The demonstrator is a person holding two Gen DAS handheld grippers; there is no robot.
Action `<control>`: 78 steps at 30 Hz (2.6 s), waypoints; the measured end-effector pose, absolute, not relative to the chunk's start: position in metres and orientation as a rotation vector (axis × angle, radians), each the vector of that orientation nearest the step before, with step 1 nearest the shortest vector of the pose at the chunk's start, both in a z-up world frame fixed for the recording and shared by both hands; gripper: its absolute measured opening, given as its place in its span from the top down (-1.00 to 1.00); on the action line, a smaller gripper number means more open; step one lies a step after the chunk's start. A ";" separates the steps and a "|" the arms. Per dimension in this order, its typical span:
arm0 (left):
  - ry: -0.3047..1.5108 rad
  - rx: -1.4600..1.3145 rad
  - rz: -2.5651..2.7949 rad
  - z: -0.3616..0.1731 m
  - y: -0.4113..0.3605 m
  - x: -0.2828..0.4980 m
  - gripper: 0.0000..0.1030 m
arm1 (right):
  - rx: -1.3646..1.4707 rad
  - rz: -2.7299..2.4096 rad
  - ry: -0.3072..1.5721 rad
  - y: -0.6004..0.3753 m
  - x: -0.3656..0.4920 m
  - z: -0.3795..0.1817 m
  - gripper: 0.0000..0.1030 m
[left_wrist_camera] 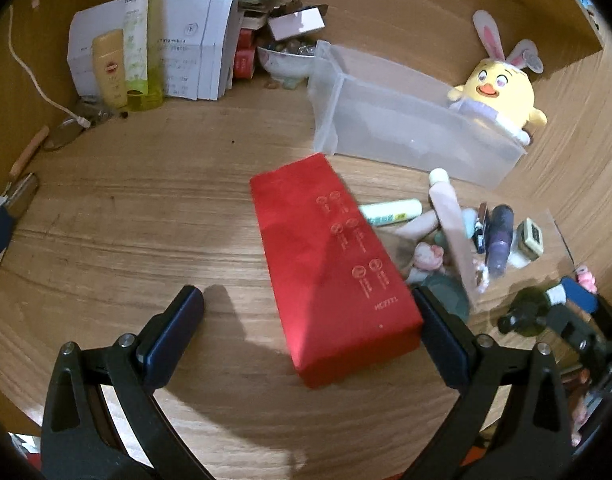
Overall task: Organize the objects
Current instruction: 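Grasp the red box with the left gripper while the right gripper grasps the green dropper bottle, then carry the red box into the clear bin with the left gripper while the right gripper drops the bottle in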
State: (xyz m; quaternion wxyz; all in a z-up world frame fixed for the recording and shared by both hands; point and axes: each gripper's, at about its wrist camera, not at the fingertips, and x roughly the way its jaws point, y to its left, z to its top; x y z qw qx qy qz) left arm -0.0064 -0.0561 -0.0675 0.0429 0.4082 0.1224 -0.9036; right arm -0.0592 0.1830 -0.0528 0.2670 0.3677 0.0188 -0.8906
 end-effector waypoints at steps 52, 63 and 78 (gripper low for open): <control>0.215 0.804 -2.960 0.035 -0.037 -0.027 -0.09 | 0.683 -2.493 0.076 0.167 -0.107 0.017 -0.20; 0.163 0.778 -2.982 0.052 -0.032 -0.074 -0.09 | 0.656 -2.483 0.101 0.151 -0.165 0.032 -0.20; 0.194 1.037 -2.979 0.034 -0.032 -0.155 -0.09 | 0.719 -2.454 0.188 0.131 -0.221 0.034 -0.20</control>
